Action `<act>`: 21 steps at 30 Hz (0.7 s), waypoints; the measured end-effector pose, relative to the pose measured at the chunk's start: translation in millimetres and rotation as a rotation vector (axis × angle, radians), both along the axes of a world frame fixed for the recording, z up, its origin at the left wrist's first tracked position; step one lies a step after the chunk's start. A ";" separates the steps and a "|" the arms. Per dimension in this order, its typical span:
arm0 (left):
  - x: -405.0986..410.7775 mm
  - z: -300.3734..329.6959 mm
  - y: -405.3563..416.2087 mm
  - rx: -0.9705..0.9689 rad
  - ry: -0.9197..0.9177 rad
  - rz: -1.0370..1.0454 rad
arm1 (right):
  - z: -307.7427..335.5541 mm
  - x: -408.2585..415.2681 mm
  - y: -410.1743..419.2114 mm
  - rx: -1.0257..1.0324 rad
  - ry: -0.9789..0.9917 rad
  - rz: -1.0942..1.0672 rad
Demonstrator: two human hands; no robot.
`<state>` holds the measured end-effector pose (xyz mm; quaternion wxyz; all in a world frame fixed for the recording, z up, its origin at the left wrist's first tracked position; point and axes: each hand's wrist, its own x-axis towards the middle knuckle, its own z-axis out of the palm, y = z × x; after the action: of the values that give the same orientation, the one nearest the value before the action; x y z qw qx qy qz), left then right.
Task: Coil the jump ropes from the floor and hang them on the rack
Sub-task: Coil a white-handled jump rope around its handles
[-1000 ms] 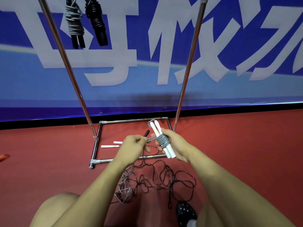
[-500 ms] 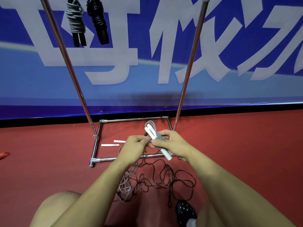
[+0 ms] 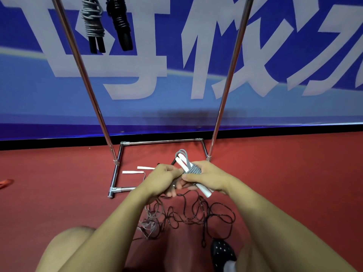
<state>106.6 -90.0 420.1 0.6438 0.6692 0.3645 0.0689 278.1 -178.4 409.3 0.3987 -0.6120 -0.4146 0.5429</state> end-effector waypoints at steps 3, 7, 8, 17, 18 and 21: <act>-2.2 2.4 -1.1 -0.101 0.192 -0.085 | -1.9 -2.1 0.3 0.016 -0.102 -0.008; -2.2 2.4 -5.1 -0.228 0.270 -0.154 | -8.7 2.3 3.2 0.079 -0.228 -0.079; -1.8 0.4 -4.9 -0.242 0.243 -0.136 | -9.9 4.0 3.6 0.079 -0.225 -0.095; 1.1 -13.7 3.5 -0.033 -0.025 0.184 | -4.8 10.7 7.7 -0.054 0.318 -0.284; 1.2 -13.4 3.6 0.005 -0.025 0.205 | -3.1 9.6 7.4 -0.035 0.331 -0.284; 2.6 -13.1 4.7 0.183 0.024 0.184 | -1.8 9.3 8.8 0.018 0.340 -0.294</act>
<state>109.2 -85.4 407.0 0.5667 0.6895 0.4244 0.1526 287.3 -169.6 407.4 0.5430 -0.5619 -0.2526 0.5706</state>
